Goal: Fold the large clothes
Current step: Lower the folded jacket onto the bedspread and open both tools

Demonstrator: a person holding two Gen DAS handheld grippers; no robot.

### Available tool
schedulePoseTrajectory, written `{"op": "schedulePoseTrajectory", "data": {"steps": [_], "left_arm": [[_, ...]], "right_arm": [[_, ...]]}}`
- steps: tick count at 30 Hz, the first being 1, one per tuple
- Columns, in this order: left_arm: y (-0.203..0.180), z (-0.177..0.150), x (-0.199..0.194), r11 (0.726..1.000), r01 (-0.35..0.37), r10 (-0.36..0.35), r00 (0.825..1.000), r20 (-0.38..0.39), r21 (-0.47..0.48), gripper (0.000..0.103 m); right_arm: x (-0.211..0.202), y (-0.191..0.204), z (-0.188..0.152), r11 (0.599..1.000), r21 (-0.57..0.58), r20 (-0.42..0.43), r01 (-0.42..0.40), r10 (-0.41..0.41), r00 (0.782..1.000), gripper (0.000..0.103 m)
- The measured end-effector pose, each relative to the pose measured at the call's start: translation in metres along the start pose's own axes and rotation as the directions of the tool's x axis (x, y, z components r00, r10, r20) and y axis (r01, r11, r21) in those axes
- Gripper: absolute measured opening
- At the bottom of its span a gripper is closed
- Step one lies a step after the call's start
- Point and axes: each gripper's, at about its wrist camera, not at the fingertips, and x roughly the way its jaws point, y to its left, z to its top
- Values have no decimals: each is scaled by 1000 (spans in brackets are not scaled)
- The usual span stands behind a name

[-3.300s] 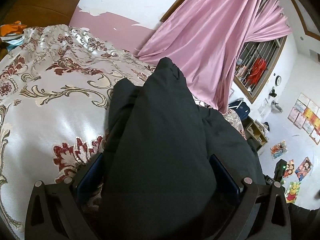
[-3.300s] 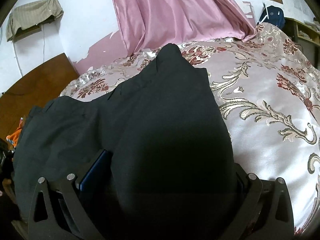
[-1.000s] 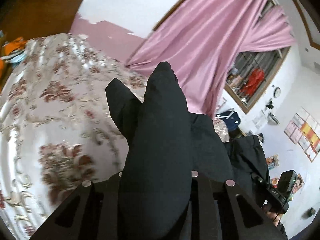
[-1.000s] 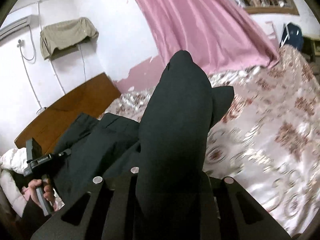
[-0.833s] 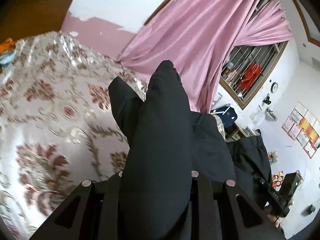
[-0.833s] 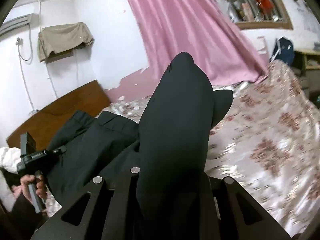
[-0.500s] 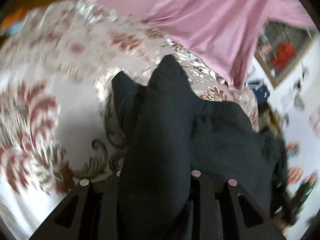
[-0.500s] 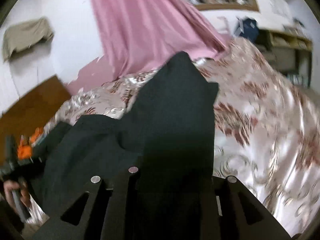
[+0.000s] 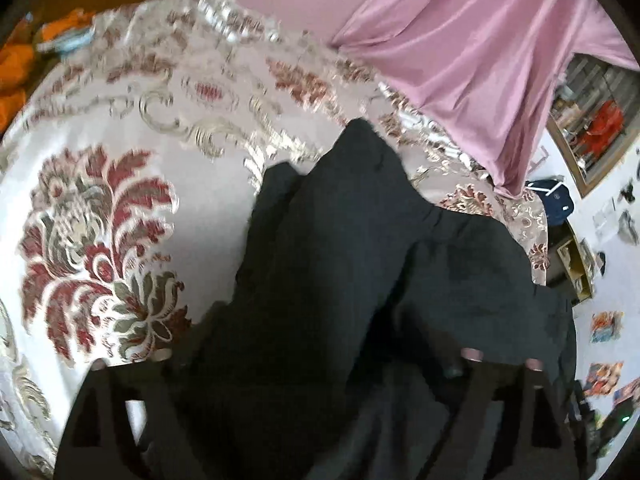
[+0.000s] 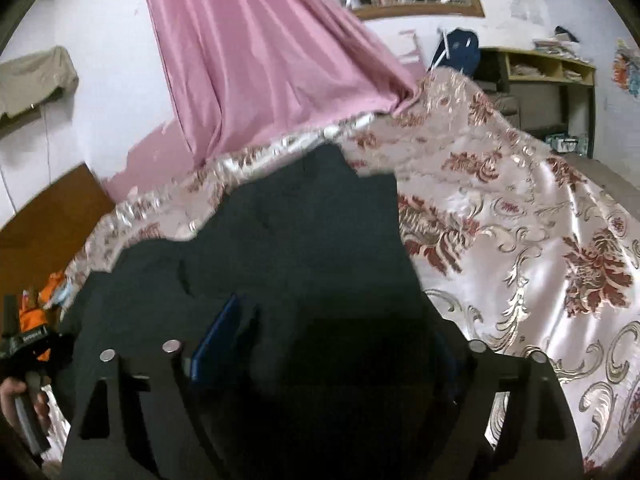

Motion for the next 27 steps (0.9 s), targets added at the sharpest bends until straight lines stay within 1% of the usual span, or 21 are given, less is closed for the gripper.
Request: {"op": "schedulePoseTrajectory", "data": {"steps": [1, 2, 3, 8, 11, 14, 16, 19, 22, 24, 27], "left_arm": [[-3, -1, -6, 1000, -9, 9, 1000, 28, 17, 103], [-9, -4, -17, 999, -16, 12, 997, 74, 45, 103], [-13, -6, -24, 998, -11, 4, 995, 100, 64, 103], [-36, -11, -57, 992, 7, -28, 986, 165, 129, 103], [-51, -21, -81, 981, -6, -40, 972, 231, 195, 103], [-63, -36, -105, 966, 5, -84, 953, 293, 258, 103], [-69, -46, -122, 956, -1, -96, 943, 318, 293, 103], [-75, -62, -149, 940, -8, -124, 924, 362, 341, 103], [-77, -78, -172, 925, -35, -129, 908, 398, 379, 103], [-76, -91, -185, 913, -62, -117, 907, 404, 402, 103], [-68, -111, -198, 907, -80, -103, 910, 401, 414, 103]], "right_arm": [[-7, 0, 0, 1000, 0, 17, -11, 11, 1000, 88], [-13, -1, -1, 1000, -2, 31, -11, 12, 999, 90], [-20, 0, -1, 1000, -7, 48, -5, 5, 999, 91], [-55, 10, -2, 999, -51, 114, 6, 0, 993, 92], [-78, 22, -2, 997, -82, 145, -5, 17, 989, 97], [-102, 39, -6, 989, -141, 185, -33, 59, 981, 98], [-117, 50, -12, 986, -162, 209, -43, 77, 975, 98], [-138, 61, -20, 985, -160, 231, -65, 101, 968, 99], [-159, 69, -28, 984, -158, 260, -78, 118, 958, 100], [-175, 76, -35, 981, -171, 274, -88, 134, 953, 100], [-192, 85, -46, 976, -200, 291, -84, 141, 946, 101]]}}
